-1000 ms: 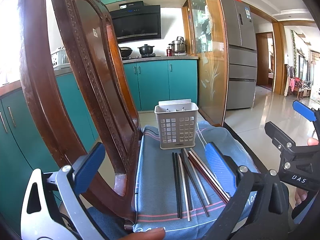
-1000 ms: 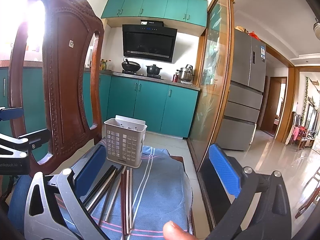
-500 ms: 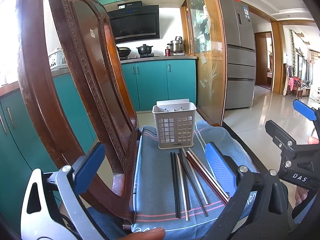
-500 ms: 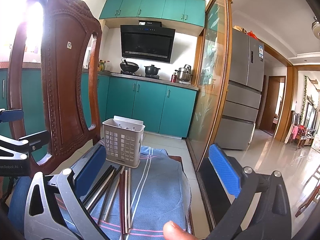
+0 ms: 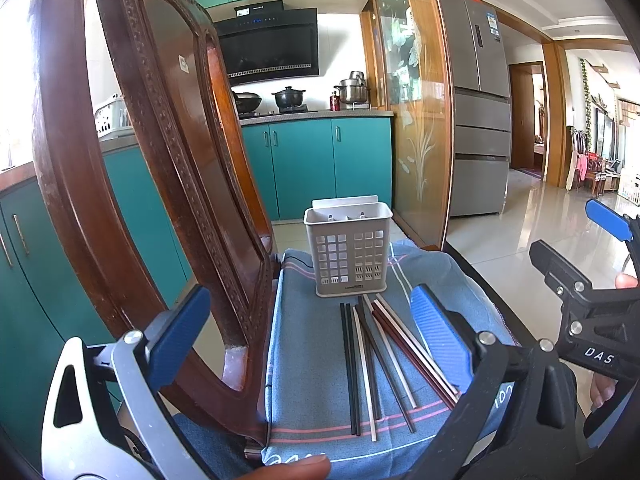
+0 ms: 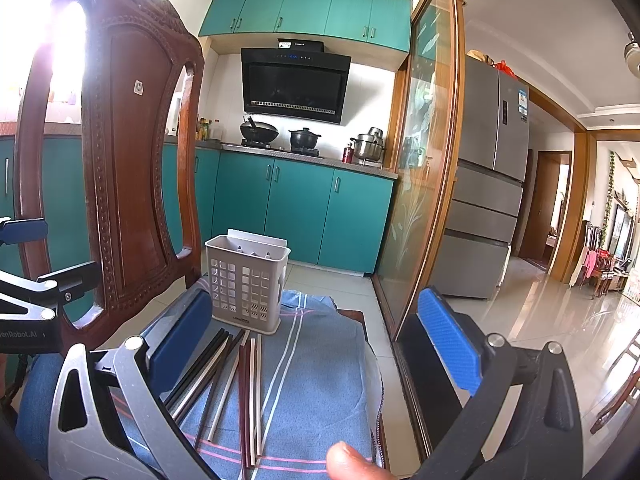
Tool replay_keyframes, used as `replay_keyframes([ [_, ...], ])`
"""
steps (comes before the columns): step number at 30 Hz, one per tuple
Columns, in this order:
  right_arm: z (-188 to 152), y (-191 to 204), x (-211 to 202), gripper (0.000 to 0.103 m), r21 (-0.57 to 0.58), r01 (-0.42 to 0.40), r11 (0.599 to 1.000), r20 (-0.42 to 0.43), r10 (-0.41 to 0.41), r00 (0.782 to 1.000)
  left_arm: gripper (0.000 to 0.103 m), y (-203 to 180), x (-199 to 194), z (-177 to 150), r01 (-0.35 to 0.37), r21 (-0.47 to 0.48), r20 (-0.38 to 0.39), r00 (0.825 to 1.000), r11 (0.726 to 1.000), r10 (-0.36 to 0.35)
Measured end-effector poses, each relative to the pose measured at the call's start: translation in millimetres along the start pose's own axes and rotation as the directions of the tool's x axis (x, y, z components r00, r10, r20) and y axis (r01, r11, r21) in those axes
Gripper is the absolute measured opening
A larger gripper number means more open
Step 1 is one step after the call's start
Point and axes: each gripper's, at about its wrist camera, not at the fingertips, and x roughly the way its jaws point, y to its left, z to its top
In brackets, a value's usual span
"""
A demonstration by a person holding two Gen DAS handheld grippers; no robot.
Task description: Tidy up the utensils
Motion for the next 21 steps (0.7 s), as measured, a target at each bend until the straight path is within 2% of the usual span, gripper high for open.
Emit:
replay_keyframes([
  [21,0.0,2.6,4.1,0.101,-0.001,-0.003,1.0,-0.005,0.003,1.0,0.099,0.0,0.3,0.2,0.002,0.0,-0.007,1.0,1.0,-0.002],
])
